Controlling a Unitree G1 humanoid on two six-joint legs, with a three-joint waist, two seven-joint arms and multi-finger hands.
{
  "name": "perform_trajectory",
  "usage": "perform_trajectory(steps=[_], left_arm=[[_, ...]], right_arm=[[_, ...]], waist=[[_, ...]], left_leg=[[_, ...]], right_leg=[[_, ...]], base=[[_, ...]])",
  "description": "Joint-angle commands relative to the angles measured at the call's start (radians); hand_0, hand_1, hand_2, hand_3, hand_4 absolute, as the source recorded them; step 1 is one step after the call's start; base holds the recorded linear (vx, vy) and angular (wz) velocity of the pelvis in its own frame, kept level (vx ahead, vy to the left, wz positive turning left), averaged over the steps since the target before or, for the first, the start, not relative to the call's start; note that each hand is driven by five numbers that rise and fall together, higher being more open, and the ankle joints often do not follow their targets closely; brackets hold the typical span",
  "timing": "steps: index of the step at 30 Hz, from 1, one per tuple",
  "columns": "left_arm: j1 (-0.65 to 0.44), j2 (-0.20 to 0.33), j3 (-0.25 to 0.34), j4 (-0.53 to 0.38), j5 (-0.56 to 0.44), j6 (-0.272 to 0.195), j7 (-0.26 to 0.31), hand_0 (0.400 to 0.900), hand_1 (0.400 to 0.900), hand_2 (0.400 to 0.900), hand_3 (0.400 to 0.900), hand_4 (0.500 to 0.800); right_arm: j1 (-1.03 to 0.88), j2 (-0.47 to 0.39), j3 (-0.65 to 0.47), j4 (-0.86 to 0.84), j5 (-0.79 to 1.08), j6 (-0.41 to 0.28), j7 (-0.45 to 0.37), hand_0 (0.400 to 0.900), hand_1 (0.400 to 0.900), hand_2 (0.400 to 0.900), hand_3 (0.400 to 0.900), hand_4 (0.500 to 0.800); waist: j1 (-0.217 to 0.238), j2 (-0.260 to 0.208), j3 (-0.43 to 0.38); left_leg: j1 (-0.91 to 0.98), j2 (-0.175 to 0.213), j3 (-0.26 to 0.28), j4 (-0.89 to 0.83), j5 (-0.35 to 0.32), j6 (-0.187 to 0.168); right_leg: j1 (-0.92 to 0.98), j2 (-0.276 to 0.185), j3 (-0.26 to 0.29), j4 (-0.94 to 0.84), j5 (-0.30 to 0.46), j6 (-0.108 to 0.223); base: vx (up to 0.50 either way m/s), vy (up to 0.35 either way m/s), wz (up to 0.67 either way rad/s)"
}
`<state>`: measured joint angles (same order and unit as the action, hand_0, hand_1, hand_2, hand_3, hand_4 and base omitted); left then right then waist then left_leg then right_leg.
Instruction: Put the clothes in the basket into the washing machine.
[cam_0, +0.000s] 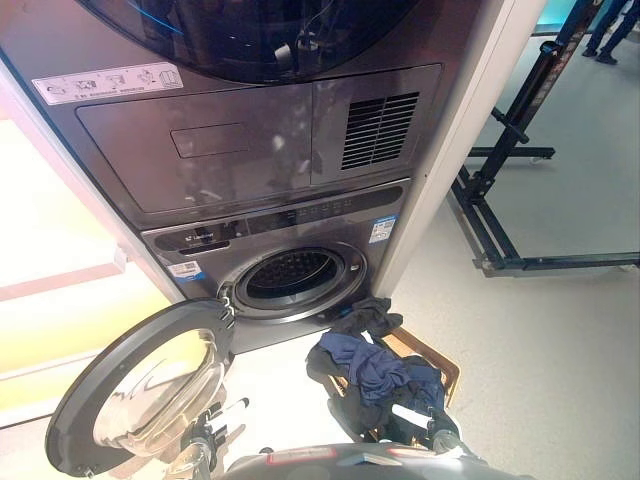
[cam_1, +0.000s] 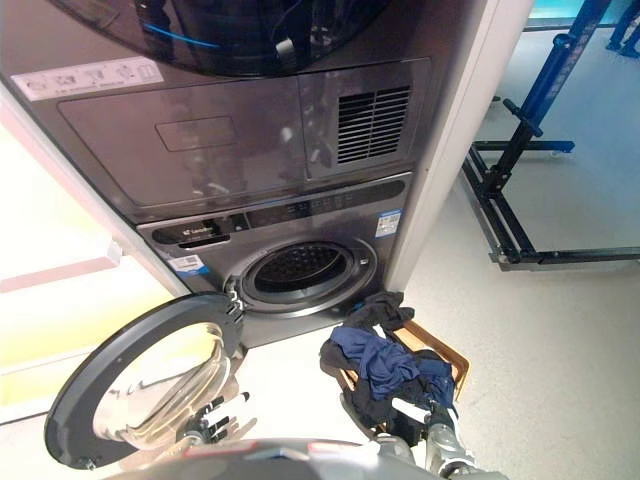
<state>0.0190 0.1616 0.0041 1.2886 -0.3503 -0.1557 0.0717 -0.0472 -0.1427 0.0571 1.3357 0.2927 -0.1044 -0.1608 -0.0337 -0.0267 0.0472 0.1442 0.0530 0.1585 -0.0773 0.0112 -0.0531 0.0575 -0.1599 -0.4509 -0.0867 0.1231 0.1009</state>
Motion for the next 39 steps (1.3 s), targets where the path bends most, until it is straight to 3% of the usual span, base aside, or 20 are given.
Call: perform_trajectory(steps=[1,29,33,36,39], left_arm=[[-0.079,-0.005,0.013,0.041,0.025,-0.036,-0.007,0.900,0.900,0.900,0.900,0.800],[-0.073,-0.002,0.013,0.018,0.017,-0.044,-0.002,0.900,0.900,0.900,0.900,0.800],[-0.081,0.011,-0.017,-0.106,0.001,-0.075,0.031,0.900,0.900,0.900,0.900,0.800],[-0.098,0.048,-0.092,-0.343,-0.022,-0.125,0.070,0.900,0.900,0.900,0.900,0.800],[-0.081,0.075,-0.155,-0.525,-0.034,-0.156,0.086,0.900,0.900,0.900,0.900,0.800]], right_arm=[[-0.093,-0.024,0.035,0.031,-0.012,-0.037,0.004,0.900,0.900,0.900,0.900,0.800],[-0.110,-0.037,0.051,-0.014,-0.026,-0.044,0.000,0.900,0.900,0.900,0.900,0.800],[-0.172,-0.104,0.089,-0.097,-0.139,-0.043,-0.066,0.900,0.900,0.900,0.900,0.800],[-0.281,-0.186,0.159,-0.178,-0.291,-0.033,-0.142,0.900,0.900,0.900,0.900,0.800],[-0.377,-0.259,0.191,-0.164,-0.376,-0.008,-0.191,0.900,0.900,0.900,0.900,0.800]], waist=[[-0.009,-0.007,0.010],[-0.004,-0.012,0.018],[0.007,-0.017,0.079],[0.014,-0.017,0.215],[0.033,-0.011,0.247]], left_leg=[[-0.060,-0.024,-0.003,0.027,0.018,-0.009],[-0.067,-0.023,-0.008,0.034,0.017,-0.009],[-0.136,-0.029,-0.027,0.111,0.001,0.003],[-0.316,-0.030,-0.053,0.260,-0.018,0.010],[-0.445,-0.036,-0.067,0.329,-0.023,0.007]], right_leg=[[0.037,0.023,-0.008,0.040,-0.062,0.068],[0.029,0.022,-0.006,0.041,-0.058,0.069],[-0.036,0.009,-0.001,0.106,-0.071,0.064],[-0.233,-0.040,0.007,0.269,-0.091,0.055],[-0.347,-0.069,-0.001,0.315,-0.081,0.054]], base=[[0.00,0.000,0.00],[0.00,0.000,0.00],[-0.11,0.009,0.05],[-0.46,0.007,0.11],[-0.22,0.024,0.15]])
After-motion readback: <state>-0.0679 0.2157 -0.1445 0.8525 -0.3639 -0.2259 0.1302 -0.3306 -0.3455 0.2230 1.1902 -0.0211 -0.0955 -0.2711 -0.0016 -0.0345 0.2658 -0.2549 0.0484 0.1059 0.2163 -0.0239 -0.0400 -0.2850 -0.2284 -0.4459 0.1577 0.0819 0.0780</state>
